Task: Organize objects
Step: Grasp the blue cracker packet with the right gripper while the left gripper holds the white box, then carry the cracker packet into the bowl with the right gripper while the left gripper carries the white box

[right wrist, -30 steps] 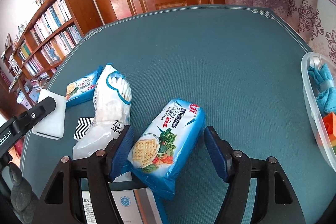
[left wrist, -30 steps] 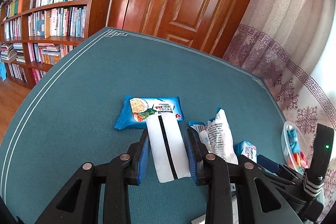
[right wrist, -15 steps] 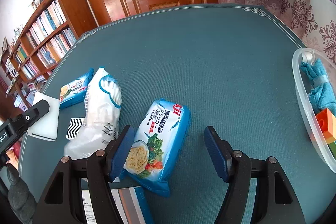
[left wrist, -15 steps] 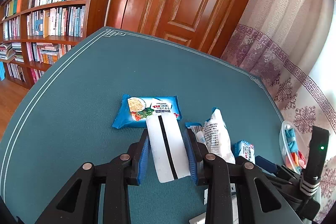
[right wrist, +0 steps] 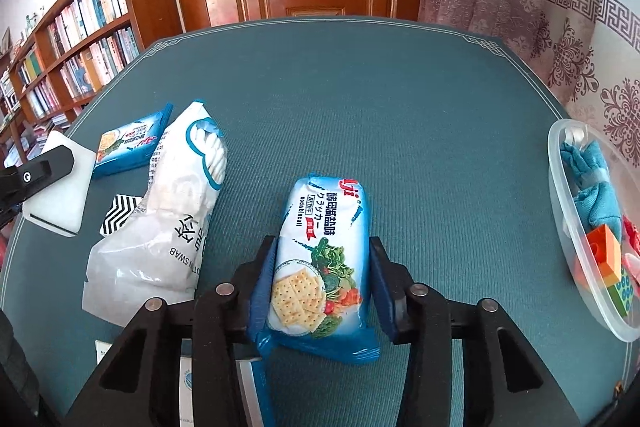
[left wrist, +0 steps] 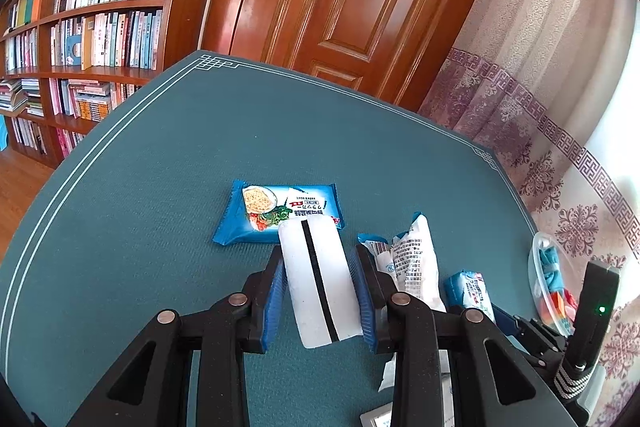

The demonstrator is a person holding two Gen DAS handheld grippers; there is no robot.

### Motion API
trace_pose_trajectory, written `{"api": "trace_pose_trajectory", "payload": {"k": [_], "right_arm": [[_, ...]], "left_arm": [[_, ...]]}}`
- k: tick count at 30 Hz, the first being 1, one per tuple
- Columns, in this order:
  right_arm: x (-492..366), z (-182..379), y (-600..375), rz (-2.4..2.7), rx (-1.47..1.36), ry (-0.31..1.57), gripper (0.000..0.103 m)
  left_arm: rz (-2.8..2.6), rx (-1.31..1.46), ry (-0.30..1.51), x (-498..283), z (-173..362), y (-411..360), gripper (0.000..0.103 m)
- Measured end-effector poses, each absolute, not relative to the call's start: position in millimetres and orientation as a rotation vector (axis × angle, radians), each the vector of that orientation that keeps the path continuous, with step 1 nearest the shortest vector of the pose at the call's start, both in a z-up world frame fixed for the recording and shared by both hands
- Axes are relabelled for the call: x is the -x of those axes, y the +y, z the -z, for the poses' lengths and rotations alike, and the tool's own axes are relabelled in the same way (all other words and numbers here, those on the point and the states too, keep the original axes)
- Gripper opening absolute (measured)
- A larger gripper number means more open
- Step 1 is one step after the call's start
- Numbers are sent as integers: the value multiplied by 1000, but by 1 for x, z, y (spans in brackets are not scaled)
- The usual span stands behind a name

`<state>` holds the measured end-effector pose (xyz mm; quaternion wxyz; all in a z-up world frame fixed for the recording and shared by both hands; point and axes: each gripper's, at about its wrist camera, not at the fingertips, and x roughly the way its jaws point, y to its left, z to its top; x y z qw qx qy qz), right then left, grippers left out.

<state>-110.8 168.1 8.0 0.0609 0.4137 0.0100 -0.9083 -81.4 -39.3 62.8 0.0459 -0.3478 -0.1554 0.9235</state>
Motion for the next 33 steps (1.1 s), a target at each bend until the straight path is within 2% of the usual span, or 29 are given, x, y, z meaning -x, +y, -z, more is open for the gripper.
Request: {"api": "trace_pose_trajectory", "payload": {"k": [8, 33], "right_arm": [[95, -12, 186, 2734, -1238, -80, 42], [40, -48, 282, 2922, -1146, -317, 42]], "left_arm": [[-2704, 1040, -508, 78, -64, -31, 34], [-2610, 1024, -337, 67, -65, 14, 34]]}}
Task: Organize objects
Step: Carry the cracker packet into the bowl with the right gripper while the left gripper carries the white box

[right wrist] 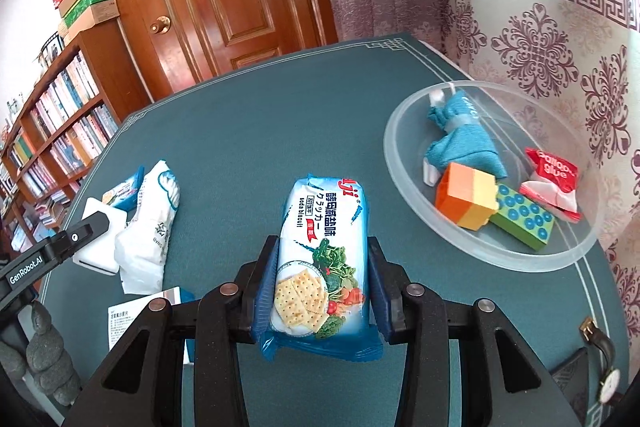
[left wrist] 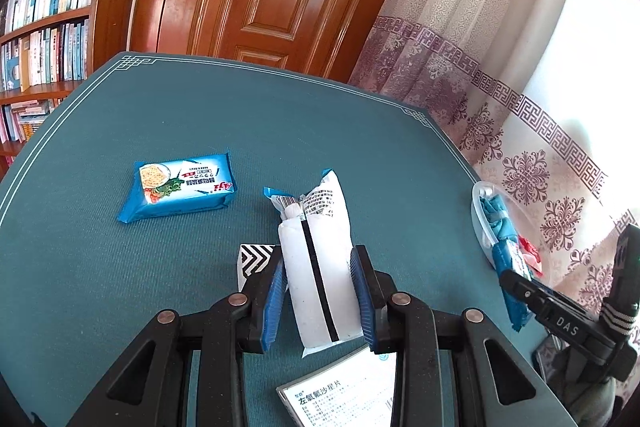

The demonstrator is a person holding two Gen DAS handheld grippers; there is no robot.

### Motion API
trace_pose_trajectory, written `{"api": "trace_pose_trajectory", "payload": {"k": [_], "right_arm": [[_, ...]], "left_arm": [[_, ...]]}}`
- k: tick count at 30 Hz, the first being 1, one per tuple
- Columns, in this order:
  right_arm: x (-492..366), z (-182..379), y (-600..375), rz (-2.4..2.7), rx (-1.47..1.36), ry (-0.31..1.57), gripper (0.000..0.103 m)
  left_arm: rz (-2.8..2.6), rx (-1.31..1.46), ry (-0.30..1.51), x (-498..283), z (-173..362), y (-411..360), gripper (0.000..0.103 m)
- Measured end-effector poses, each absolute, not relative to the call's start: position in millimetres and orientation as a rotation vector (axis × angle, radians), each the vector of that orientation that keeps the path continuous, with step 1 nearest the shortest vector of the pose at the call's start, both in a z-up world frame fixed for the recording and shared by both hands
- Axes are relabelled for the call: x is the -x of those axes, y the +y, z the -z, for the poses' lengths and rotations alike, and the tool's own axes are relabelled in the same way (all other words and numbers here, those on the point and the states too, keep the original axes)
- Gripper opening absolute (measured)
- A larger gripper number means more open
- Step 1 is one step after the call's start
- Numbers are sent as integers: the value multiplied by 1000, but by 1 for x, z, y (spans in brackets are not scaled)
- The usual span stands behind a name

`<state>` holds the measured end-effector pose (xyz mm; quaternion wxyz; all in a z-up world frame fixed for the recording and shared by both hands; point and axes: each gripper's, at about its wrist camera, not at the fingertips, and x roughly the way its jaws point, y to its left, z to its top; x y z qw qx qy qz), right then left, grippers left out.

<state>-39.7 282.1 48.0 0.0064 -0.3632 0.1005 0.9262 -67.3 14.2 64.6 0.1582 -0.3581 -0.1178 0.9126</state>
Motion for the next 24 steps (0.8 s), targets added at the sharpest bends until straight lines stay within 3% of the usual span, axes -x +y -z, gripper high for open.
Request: {"api": "trace_pose_trajectory", "payload": {"k": [24], "right_arm": [[51, -54, 406, -2653, 947, 425, 44]], "left_arm": [[-2611, 992, -308, 60, -78, 20, 34]]}}
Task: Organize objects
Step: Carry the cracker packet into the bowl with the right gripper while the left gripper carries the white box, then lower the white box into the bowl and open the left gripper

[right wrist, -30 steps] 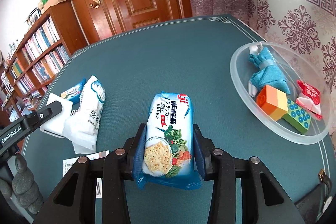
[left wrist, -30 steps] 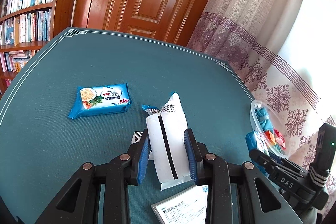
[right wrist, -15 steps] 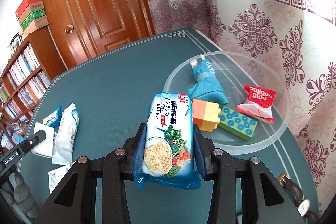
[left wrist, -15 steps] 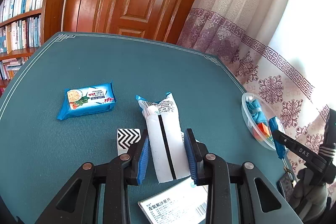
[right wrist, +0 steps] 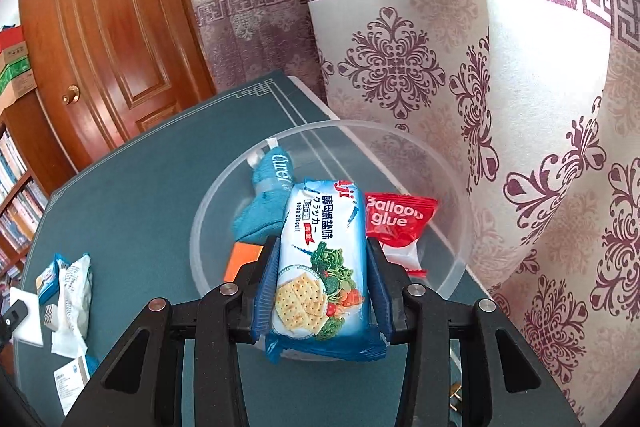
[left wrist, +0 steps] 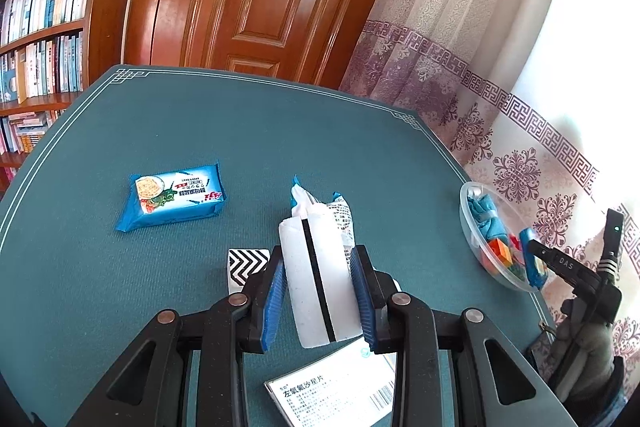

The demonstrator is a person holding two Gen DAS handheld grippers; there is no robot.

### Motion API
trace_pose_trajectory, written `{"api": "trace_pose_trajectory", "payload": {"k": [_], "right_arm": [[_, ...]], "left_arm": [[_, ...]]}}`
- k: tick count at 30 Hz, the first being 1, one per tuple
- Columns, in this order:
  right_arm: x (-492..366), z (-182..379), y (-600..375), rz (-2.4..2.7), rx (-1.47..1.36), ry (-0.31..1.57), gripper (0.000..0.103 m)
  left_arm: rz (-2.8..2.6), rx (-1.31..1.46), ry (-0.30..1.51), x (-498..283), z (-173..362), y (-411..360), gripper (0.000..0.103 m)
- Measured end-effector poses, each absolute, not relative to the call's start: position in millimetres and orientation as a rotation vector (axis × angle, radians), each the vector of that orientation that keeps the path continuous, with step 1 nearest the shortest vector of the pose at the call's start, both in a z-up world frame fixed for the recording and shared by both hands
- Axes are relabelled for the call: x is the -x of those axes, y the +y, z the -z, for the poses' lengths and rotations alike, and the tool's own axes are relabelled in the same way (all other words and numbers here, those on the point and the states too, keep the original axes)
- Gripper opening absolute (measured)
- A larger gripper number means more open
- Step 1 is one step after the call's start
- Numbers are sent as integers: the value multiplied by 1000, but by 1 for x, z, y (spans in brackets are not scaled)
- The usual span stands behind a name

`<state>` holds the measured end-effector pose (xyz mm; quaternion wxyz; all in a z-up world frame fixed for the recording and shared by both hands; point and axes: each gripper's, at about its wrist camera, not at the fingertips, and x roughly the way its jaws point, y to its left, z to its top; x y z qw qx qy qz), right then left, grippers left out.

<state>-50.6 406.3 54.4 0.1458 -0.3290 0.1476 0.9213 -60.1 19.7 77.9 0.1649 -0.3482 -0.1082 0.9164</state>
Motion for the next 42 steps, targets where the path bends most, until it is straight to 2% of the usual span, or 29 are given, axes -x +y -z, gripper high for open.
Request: {"api": "trace_pose_trajectory", "payload": {"k": [16, 33, 42], "right_arm": [[18, -50, 403, -2730, 981, 463, 44], [-21, -50, 400, -2835, 983, 405, 45], [-27, -50, 393, -2879, 983, 359, 46]], "left_arm": [[-2579, 998, -214, 56, -87, 59, 34], [-2441, 999, -17, 61, -88, 166, 34], [-2363, 1023, 14, 80, -88, 219, 34]]}}
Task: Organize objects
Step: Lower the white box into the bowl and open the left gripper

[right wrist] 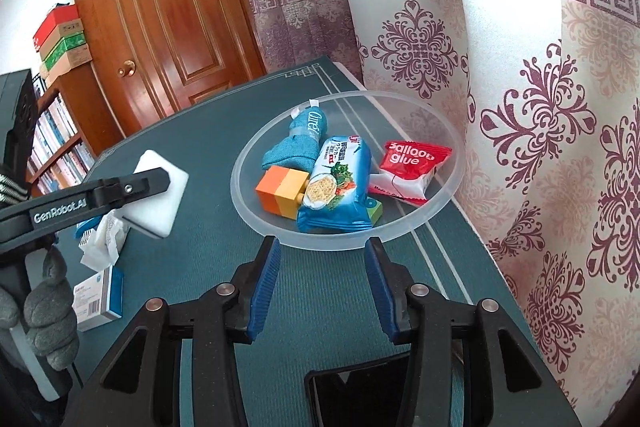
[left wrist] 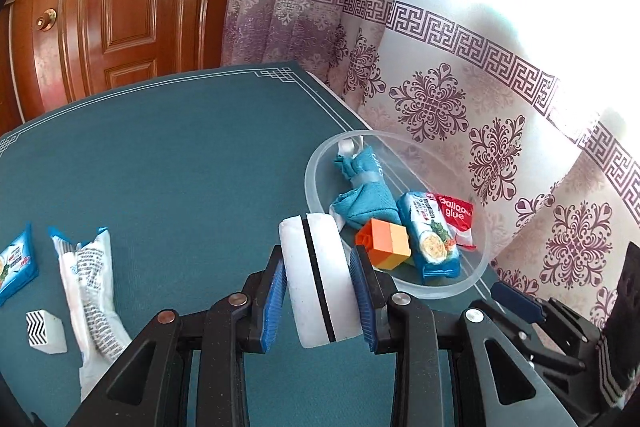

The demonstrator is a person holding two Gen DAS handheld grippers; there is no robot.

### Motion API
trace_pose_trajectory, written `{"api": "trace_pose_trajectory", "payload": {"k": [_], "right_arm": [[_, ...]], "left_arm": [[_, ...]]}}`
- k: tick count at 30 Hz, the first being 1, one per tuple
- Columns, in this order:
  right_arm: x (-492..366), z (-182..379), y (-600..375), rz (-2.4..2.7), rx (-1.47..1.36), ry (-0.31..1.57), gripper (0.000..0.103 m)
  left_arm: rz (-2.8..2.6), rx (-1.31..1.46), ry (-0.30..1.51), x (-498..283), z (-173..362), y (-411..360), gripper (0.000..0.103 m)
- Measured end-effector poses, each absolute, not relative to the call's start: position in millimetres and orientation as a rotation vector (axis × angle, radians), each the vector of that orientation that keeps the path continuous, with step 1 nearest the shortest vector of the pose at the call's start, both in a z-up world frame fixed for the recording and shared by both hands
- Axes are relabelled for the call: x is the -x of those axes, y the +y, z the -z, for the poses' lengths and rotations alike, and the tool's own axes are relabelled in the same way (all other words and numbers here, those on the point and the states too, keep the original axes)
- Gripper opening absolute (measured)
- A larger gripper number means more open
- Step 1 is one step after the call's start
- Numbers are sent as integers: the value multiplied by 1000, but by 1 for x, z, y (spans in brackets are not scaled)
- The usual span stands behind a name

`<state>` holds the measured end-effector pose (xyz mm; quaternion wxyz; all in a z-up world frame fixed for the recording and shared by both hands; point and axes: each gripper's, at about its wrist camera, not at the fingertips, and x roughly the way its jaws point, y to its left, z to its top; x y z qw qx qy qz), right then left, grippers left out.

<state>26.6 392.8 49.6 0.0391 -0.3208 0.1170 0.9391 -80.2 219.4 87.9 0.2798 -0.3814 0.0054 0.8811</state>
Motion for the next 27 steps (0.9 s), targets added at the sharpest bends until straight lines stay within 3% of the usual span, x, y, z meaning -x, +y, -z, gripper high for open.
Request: {"api": "trace_pose_trajectory", "payload": {"k": [12, 19, 21, 27], "right_arm": [[-26, -48, 403, -2884, 970, 411, 47], [-24, -44, 408, -2874, 984, 437, 47], [-24, -43, 408, -2874, 986, 439, 47], [-24, -43, 408, -2874, 986, 440, 47]], "left_arm": [[-2390, 957, 155, 109, -81, 270, 34], [-2380, 938, 143, 121, -73, 284, 35], [-2390, 933, 136, 123, -70, 286, 40], [-2394, 955, 128, 124, -64, 283, 70]]}}
